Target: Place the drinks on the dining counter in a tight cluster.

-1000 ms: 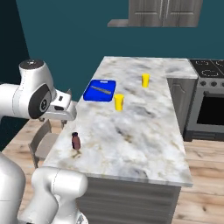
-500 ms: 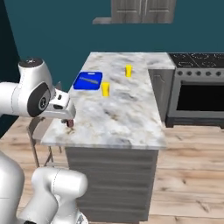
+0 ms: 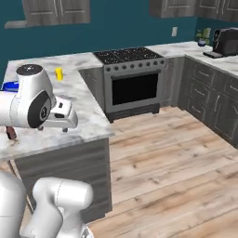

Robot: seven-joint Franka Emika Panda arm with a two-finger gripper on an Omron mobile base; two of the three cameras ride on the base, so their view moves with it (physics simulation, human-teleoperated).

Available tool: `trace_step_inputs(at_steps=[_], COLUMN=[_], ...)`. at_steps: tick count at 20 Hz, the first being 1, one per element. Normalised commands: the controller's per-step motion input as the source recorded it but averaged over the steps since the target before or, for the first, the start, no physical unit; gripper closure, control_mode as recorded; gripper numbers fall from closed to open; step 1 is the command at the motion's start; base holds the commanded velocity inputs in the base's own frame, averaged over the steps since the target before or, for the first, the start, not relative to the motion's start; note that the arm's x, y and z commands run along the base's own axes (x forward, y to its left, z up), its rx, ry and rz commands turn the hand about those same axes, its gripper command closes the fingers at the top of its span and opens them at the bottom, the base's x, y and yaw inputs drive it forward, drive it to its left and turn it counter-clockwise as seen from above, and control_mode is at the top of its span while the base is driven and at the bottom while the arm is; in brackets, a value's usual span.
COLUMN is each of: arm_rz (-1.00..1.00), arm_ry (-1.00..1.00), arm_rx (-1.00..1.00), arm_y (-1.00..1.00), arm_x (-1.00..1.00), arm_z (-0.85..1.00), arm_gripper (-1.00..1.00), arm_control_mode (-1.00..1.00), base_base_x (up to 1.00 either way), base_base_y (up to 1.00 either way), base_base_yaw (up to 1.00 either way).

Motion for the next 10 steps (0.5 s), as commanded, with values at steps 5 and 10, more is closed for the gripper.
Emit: trace_step_inputs(at_steps=[5, 10], arm_rz=[0.0, 0.0], arm_ry=[0.0, 0.0], arm_rx=[0.0, 0.0], arm_y=[0.0, 0.0], arm_x=[0.0, 0.0], arm_z=[0.0, 0.0], arm_gripper=[-1.0, -1.0], arm_control_mode=[1.0, 1.0], base_base_x=[0.01, 0.0], base_base_y=[-0.14, -0.15], base_base_yaw=[-0.87, -0.87])
